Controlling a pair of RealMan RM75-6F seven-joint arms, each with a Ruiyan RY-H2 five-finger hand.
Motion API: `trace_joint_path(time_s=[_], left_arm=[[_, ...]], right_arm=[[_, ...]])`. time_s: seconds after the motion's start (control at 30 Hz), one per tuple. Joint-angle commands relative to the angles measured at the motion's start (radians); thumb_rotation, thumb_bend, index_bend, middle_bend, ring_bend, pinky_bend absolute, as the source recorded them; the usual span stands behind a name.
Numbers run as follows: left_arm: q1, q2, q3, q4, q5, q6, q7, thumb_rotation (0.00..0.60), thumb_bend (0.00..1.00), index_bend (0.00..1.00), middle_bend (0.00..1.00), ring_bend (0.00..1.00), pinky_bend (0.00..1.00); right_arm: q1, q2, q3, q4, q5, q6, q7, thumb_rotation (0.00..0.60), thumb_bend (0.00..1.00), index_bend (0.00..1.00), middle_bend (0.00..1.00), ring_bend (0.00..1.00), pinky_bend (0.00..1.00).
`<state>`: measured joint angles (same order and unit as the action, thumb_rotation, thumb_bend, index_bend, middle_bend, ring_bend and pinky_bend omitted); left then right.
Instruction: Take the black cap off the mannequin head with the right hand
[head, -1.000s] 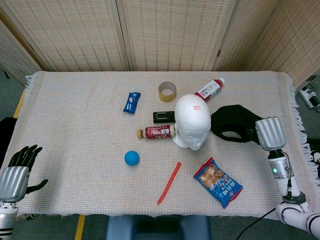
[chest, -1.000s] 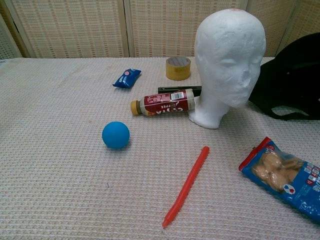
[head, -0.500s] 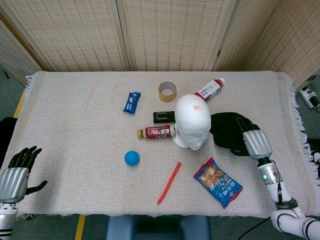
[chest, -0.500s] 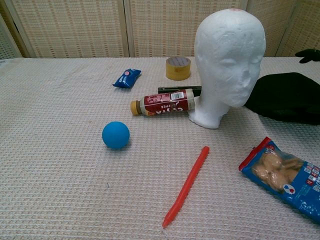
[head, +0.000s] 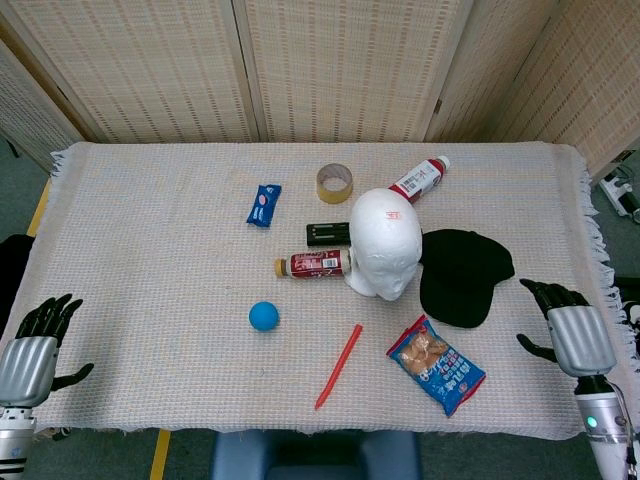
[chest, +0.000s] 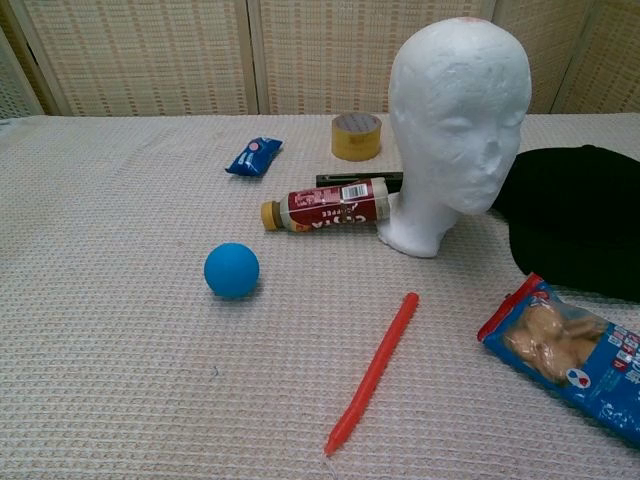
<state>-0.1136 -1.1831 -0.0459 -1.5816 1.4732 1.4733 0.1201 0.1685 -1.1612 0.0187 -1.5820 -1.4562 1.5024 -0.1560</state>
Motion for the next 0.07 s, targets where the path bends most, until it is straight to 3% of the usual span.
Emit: trace_joint_path(time_s=[0.03,0.07], left_arm=[[0.001,-0.007,-0.002,-0.002,-0.002,0.003,0.006,0.6,0.16,0.14,0.1,0.07,0.16],[0.001,-0.009,-0.002,-0.002,-0.002,0.003,0.008,0.6,0.16,0.14,0.1,0.07,0.16]], right_arm=[[-0.056,0.009,-0.025,-0.036,-0.017,0.058,-0.039,0.6,0.14,0.22,0.3,0.26,0.36],[-0.062,0.007,-0.026,-0.04,-0.019,0.062,-0.038,0.6,0.14,0.22,0.3,0.26,0.36]])
